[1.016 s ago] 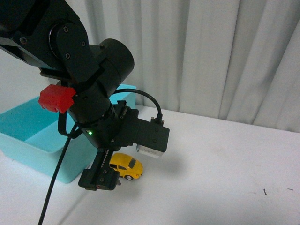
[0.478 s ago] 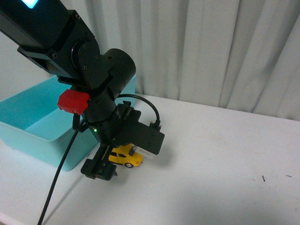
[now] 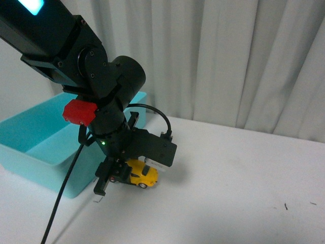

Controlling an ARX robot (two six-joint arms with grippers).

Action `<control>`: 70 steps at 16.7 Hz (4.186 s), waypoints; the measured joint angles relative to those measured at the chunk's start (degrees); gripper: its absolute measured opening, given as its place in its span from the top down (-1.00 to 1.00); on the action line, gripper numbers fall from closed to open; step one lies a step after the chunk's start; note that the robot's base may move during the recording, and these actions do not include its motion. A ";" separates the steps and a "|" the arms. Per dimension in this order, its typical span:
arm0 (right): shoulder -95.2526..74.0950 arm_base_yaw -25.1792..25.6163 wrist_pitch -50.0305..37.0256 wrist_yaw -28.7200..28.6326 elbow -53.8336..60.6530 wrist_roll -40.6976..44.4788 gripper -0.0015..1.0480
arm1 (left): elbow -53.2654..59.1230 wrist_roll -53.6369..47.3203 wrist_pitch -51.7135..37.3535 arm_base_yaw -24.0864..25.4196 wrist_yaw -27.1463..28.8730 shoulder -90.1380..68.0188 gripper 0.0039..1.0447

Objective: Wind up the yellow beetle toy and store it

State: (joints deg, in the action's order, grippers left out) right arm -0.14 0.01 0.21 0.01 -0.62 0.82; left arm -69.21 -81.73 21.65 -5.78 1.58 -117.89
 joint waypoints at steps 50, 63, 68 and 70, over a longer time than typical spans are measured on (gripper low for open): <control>0.00 0.00 0.00 0.00 0.00 0.00 -0.87 | -11.10 63.76 -9.40 17.14 6.54 -3.82 -0.88; 0.00 0.00 0.02 0.02 0.00 0.00 -0.87 | 33.77 80.30 -41.83 17.18 -13.73 61.53 0.27; 0.00 0.00 0.02 0.07 0.00 0.00 -0.87 | 51.15 81.50 -47.25 12.28 -8.61 73.33 0.97; 0.00 0.00 0.00 0.00 0.00 0.00 -0.87 | 54.88 81.53 -48.15 11.28 -6.86 77.29 0.97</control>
State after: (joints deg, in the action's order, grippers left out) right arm -0.14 0.01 0.21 0.01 -0.62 0.82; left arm -14.33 -0.21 -26.50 5.50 -5.28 -40.60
